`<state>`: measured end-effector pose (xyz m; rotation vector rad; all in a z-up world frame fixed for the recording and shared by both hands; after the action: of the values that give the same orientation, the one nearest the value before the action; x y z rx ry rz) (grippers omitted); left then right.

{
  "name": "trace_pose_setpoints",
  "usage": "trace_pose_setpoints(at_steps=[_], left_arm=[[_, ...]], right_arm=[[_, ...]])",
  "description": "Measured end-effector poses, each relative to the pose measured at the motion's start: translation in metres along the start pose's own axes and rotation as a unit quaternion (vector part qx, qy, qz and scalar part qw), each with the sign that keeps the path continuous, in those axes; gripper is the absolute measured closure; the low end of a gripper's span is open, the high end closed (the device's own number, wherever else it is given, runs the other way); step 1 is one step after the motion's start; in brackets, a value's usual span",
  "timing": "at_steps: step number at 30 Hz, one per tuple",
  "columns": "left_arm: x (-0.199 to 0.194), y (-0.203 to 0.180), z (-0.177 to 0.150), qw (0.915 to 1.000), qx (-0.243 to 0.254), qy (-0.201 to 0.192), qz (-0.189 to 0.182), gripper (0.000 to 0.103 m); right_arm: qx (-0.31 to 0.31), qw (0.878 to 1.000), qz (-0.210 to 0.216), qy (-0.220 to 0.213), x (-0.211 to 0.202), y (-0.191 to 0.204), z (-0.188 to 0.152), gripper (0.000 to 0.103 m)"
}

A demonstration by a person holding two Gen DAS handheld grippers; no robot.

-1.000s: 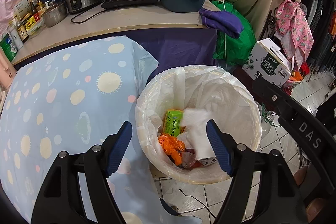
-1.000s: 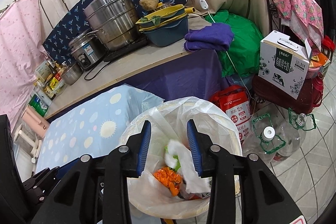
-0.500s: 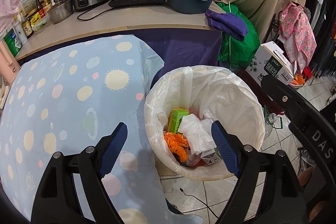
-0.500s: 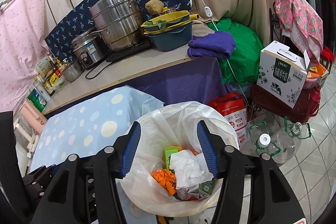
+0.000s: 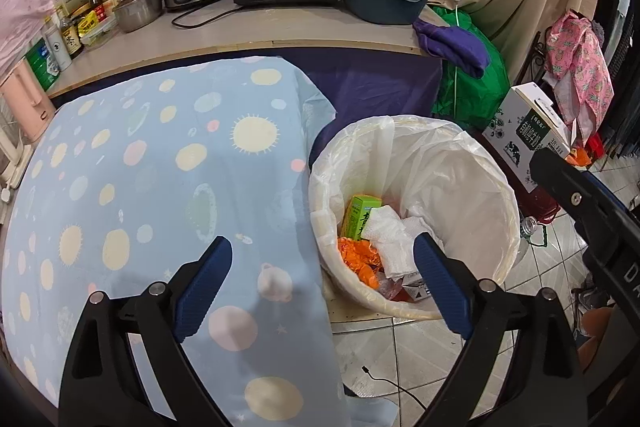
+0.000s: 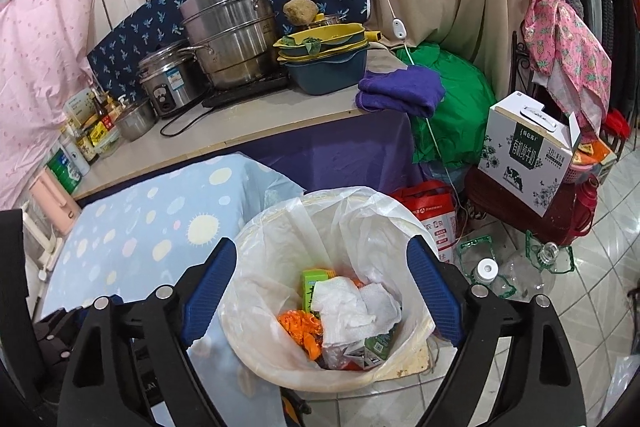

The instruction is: Collect trash

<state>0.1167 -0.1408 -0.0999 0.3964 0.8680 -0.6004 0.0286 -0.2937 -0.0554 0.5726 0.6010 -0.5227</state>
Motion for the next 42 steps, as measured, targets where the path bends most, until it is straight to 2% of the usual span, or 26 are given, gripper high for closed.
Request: trace_pose_setpoints(at_steps=[4, 10, 20, 22, 25, 42], left_arm=[[-0.005, 0.005, -0.005, 0.9999, -0.002, -0.002, 0.013, 0.013], [-0.012, 0.013, -0.015, 0.9998, -0.007, 0.002, 0.019, 0.013], [-0.021, 0.017, -0.030, 0.9993, 0.004, 0.005, 0.036, 0.013], [-0.023, 0.015, -0.031, 0.9993, 0.009, 0.003, 0.036, 0.013], [-0.024, 0.013, -0.033, 0.9993, 0.011, 0.008, 0.035, 0.013], [-0.030, 0.015, -0.044, 0.9986, 0.006, 0.018, 0.049, 0.013]], right_arm=[[-0.025, 1.000, -0.007, 0.005, -0.004, 0.006, -0.006, 0.019], [-0.027, 0.999, 0.004, 0.028, -0.006, 0.012, -0.020, 0.019], [-0.046, 0.998, -0.003, 0.041, -0.011, 0.021, -0.038, 0.017], [-0.050, 0.998, -0.009, 0.042, -0.013, 0.021, -0.040, 0.012], [-0.053, 0.998, -0.017, 0.040, -0.017, 0.017, -0.040, 0.010], [-0.051, 0.996, -0.034, 0.057, -0.022, -0.002, -0.045, 0.010]])
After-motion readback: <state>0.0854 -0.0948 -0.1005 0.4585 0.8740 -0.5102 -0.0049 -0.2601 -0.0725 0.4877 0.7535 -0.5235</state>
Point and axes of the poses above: each gripper's, at about its wrist camera, not at the fingertips, and x roughly the way its jaws point, y to its left, z to its top, the point moved 9 cm from there along x, roughly the way its jaws point, and after that the axes turned 12 degrees about x, right-handed, at the moved point
